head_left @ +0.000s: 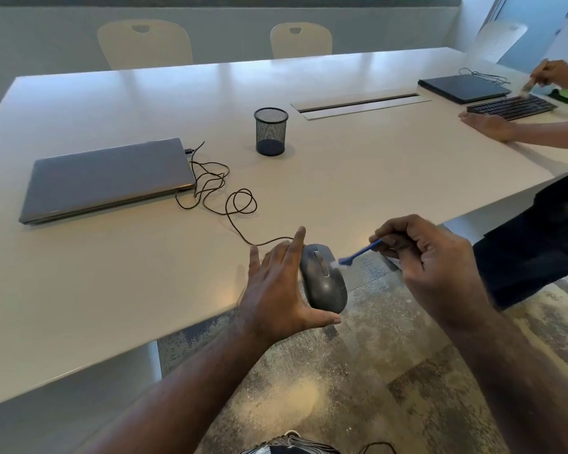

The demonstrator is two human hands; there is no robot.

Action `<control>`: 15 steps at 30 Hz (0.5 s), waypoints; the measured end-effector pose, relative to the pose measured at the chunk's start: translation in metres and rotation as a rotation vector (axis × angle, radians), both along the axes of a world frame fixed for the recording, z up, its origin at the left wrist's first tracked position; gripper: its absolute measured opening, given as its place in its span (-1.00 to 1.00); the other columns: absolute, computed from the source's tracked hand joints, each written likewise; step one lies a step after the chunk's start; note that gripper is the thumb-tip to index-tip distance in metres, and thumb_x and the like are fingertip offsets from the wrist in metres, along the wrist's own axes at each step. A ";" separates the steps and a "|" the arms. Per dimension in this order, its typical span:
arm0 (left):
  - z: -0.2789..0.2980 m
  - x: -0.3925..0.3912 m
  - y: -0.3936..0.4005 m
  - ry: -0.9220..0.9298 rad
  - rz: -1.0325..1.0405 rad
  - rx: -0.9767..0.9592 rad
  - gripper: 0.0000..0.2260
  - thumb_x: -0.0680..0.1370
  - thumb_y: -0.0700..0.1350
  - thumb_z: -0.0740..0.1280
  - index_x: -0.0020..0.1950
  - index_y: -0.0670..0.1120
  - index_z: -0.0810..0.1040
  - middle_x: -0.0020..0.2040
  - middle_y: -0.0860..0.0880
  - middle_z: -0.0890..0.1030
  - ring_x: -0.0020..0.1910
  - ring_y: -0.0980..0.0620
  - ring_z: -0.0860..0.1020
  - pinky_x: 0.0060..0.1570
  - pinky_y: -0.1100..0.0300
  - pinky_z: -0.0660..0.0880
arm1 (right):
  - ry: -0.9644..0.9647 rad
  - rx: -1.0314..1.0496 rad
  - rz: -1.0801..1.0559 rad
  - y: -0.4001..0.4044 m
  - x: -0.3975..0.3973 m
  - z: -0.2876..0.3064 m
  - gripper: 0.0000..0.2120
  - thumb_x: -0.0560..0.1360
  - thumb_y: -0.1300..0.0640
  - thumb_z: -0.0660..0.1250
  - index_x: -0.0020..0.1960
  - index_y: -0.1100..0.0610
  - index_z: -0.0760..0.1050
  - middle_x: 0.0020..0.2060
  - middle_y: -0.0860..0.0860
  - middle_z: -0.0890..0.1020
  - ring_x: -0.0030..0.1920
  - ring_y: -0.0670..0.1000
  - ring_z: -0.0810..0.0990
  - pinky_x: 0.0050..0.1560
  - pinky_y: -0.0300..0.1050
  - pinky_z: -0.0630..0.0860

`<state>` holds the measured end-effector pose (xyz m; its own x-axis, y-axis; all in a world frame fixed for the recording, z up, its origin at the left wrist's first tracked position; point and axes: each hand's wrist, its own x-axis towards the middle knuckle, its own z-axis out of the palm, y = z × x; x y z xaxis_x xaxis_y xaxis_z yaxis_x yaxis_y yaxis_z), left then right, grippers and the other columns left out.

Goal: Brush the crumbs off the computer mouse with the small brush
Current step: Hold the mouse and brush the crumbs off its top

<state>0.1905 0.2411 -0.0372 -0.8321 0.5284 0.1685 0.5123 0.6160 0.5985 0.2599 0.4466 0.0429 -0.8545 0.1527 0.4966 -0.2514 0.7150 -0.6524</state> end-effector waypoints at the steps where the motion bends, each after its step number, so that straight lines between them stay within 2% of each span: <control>1: 0.001 0.000 0.001 -0.002 -0.005 0.006 0.27 0.15 0.48 0.43 0.57 0.09 -0.28 0.53 0.02 0.21 0.53 0.08 0.10 0.51 -0.18 -0.24 | 0.027 -0.005 -0.019 -0.001 -0.002 -0.001 -0.85 0.54 0.36 0.30 0.01 0.19 0.60 -0.14 0.01 0.69 -0.07 -0.19 0.66 -0.06 -0.42 0.54; 3: 0.002 0.001 0.003 0.000 -0.006 0.023 0.26 0.16 0.47 0.45 0.57 0.09 -0.27 0.52 0.02 0.22 0.53 0.09 0.11 0.51 -0.17 -0.24 | 0.049 0.005 -0.033 -0.003 -0.005 -0.004 -0.86 0.54 0.34 0.30 0.02 0.19 0.60 -0.13 0.03 0.68 -0.04 -0.19 0.65 -0.06 -0.41 0.54; 7: 0.001 -0.001 0.000 0.002 0.026 0.047 0.27 0.16 0.48 0.44 0.57 0.10 -0.29 0.51 0.03 0.24 0.52 0.10 0.13 0.52 -0.15 -0.24 | -0.014 0.049 0.066 -0.005 -0.001 -0.012 -0.84 0.54 0.35 0.30 0.03 0.16 0.58 -0.12 -0.02 0.66 -0.08 -0.12 0.67 -0.01 -0.22 0.62; 11: -0.004 -0.002 -0.005 -0.021 0.046 0.048 0.27 0.14 0.50 0.43 0.57 0.11 -0.28 0.50 0.05 0.26 0.51 0.10 0.15 0.52 -0.16 -0.22 | -0.077 0.062 0.120 0.000 0.008 -0.009 -0.78 0.50 0.40 0.31 0.00 0.12 0.57 -0.12 -0.11 0.65 -0.08 -0.15 0.67 -0.04 -0.23 0.63; 15: -0.003 -0.003 -0.004 -0.027 0.058 0.054 0.27 0.14 0.49 0.44 0.58 0.08 -0.24 0.48 0.06 0.27 0.50 0.11 0.16 0.52 -0.14 -0.24 | 0.007 0.003 0.051 0.002 0.010 -0.010 -0.83 0.52 0.40 0.31 0.00 0.19 0.59 -0.13 -0.01 0.67 -0.09 -0.11 0.69 -0.04 -0.14 0.65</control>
